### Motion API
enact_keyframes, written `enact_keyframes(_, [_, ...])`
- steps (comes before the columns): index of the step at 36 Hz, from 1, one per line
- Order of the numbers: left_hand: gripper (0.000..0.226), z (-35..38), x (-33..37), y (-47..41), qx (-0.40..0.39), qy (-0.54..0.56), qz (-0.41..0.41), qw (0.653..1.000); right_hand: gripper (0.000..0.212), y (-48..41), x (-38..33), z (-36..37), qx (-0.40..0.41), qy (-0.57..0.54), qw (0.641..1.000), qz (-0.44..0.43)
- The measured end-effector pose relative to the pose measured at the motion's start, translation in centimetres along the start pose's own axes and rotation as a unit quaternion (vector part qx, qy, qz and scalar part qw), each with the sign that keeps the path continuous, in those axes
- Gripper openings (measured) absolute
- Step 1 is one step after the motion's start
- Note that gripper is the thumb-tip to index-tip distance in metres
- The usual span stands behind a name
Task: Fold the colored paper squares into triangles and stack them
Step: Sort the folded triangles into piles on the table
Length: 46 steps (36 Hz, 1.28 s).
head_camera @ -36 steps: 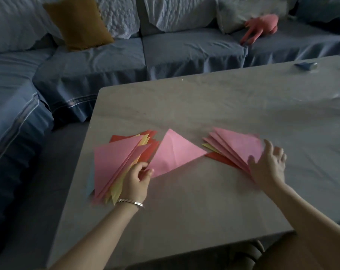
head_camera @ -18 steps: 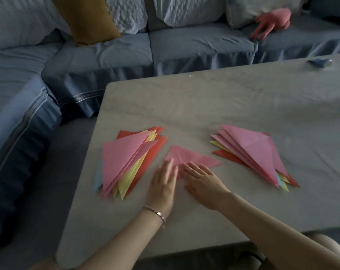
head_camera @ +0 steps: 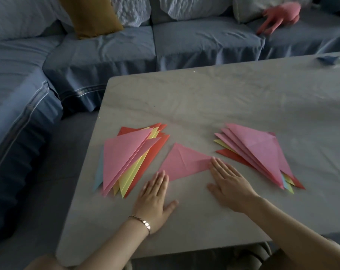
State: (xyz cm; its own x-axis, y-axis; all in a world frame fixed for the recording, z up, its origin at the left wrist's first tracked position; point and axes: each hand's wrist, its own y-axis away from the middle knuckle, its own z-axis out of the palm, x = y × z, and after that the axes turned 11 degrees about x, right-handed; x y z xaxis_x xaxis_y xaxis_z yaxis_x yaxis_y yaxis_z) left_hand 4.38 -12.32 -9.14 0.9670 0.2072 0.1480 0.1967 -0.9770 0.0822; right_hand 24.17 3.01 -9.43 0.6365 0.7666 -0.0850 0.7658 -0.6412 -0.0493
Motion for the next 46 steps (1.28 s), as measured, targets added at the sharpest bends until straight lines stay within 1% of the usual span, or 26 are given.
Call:
enact_keyframes(2, [0.099, 0.0, -0.6, 0.6, -0.009, 0.004, -0.016, 1.0, 0.113, 0.8, 0.8, -0.1, -0.036, -0.007, 0.999, 0.029])
enact_keyframes(4, [0.102, -0.2, -1.0, 1.0, -0.005, 0.003, -0.025, 1.0, 0.117, 1.2, 1.1, -0.7, -0.046, -0.007, 0.998, 0.05])
enact_keyframes(5, [0.103, -0.4, -1.1, 1.1, 0.0, -0.001, -0.029, 1.0, 0.118, 1.4, 1.1, -0.8, -0.048, 0.001, 0.997, 0.06])
enact_keyframes(6, [0.104, -0.6, -1.0, 1.2, 0.002, -0.006, -0.034, 0.999, 0.114, 1.5, 1.0, -1.1, -0.048, 0.004, 0.996, 0.069])
enact_keyframes(8, [0.11, -1.0, -0.9, 1.4, -0.001, -0.02, -0.041, 0.999, 0.087, 1.4, 0.6, -1.6, -0.041, 0.013, 0.996, 0.073])
enact_keyframes(10, [0.118, -1.6, -1.0, 1.4, 0.031, 0.0, -0.055, 0.998, 0.057, 0.4, 0.2, -2.3, 0.01, 0.012, 0.996, 0.087])
enact_keyframes(11, [0.111, -2.0, -1.3, 1.3, 0.071, 0.02, -0.064, 0.995, 0.046, -0.2, 0.0, -2.9, 0.039, 0.01, 0.994, 0.098])
enact_keyframes(13, [0.063, -2.7, -2.3, 1.2, 0.204, 0.057, -0.08, 0.974, 0.032, -1.8, -0.4, -3.8, 0.064, -0.011, 0.99, 0.129])
enact_keyframes(14, [0.043, -2.9, -3.1, 1.2, 0.261, 0.055, -0.104, 0.958, 0.033, -2.5, -0.6, -4.1, 0.065, -0.037, 0.987, 0.139])
enact_keyframes(15, [0.035, -2.9, -3.9, 0.9, 0.297, 0.05, -0.131, 0.945, 0.039, -3.3, -1.0, -4.2, 0.06, -0.064, 0.986, 0.144])
enact_keyframes(16, [0.041, -3.0, -4.5, 0.6, 0.308, 0.05, -0.166, 0.935, 0.047, -4.0, -1.3, -4.3, 0.044, -0.079, 0.985, 0.149])
enact_keyframes(18, [0.06, -3.6, -5.5, 0.3, 0.292, 0.065, -0.266, 0.917, 0.067, -5.3, -2.0, -4.3, -0.013, -0.094, 0.979, 0.182])
enact_keyframes(20, [0.073, -4.5, -6.4, 0.0, 0.229, 0.109, -0.375, 0.892, 0.081, -6.2, -2.5, -4.2, -0.062, -0.112, 0.965, 0.228])
enact_keyframes(21, [0.078, -4.8, -6.8, -0.2, 0.204, 0.122, -0.406, 0.882, 0.083, -6.6, -2.6, -4.2, -0.072, -0.12, 0.959, 0.248])
enact_keyframes(23, [0.082, -5.2, -7.5, -0.6, 0.187, 0.134, -0.418, 0.879, 0.081, -7.0, -2.9, -4.0, -0.082, -0.123, 0.95, 0.273])
enact_keyframes(26, [0.078, -5.1, -7.8, -0.9, 0.184, 0.12, -0.412, 0.884, 0.074, -7.3, -3.1, -3.7, -0.104, -0.148, 0.934, 0.309])
enact_keyframes(28, [0.078, -5.1, -7.7, -0.8, 0.188, 0.1, -0.42, 0.882, 0.057, -7.1, -3.0, -3.3, -0.101, -0.151, 0.94, 0.287])
enact_keyframes(30, [0.082, -5.1, -7.5, -0.8, 0.188, 0.107, -0.432, 0.875, 0.031, -6.5, -2.5, -3.1, -0.073, -0.177, 0.948, 0.253])
enact_keyframes(32, [0.084, -5.1, -7.6, -0.9, 0.189, 0.131, -0.444, 0.866, 0.027, -5.7, -2.0, -3.1, -0.039, -0.235, 0.941, 0.241])
enact_keyframes(34, [0.085, -4.9, -7.8, -0.9, 0.193, 0.144, -0.446, 0.862, 0.024, -4.9, -1.3, -3.2, -0.004, -0.303, 0.92, 0.249])
enact_keyframes(37, [0.088, -4.9, -8.4, -0.9, 0.21, 0.181, -0.445, 0.852, 0.005, -4.0, -0.3, -4.0, 0.048, -0.39, 0.887, 0.243])
enact_keyframes(40, [0.085, -4.8, -8.7, -0.7, 0.223, 0.203, -0.436, 0.848, 0.019, -3.3, 1.0, -6.0, 0.159, -0.433, 0.836, 0.296])
enact_keyframes(42, [0.082, -4.7, -8.6, -0.6, 0.226, 0.208, -0.424, 0.852, 0.014, -2.7, 2.6, -7.1, 0.241, -0.43, 0.797, 0.349])
enact_keyframes(43, [0.08, -4.6, -8.6, -0.6, 0.229, 0.21, -0.424, 0.851, 0.012, -2.4, 3.5, -7.3, 0.271, -0.403, 0.786, 0.382])
enact_keyframes(45, [0.076, -4.6, -8.5, -0.6, 0.239, 0.21, -0.424, 0.848, 0.026, -1.7, 5.4, -7.3, 0.292, -0.335, 0.773, 0.453])
enact_keyframes(46, [0.073, -4.6, -8.5, -0.6, 0.244, 0.204, -0.42, 0.85, 0.034, -1.3, 5.9, -7.3, 0.271, -0.312, 0.773, 0.481])
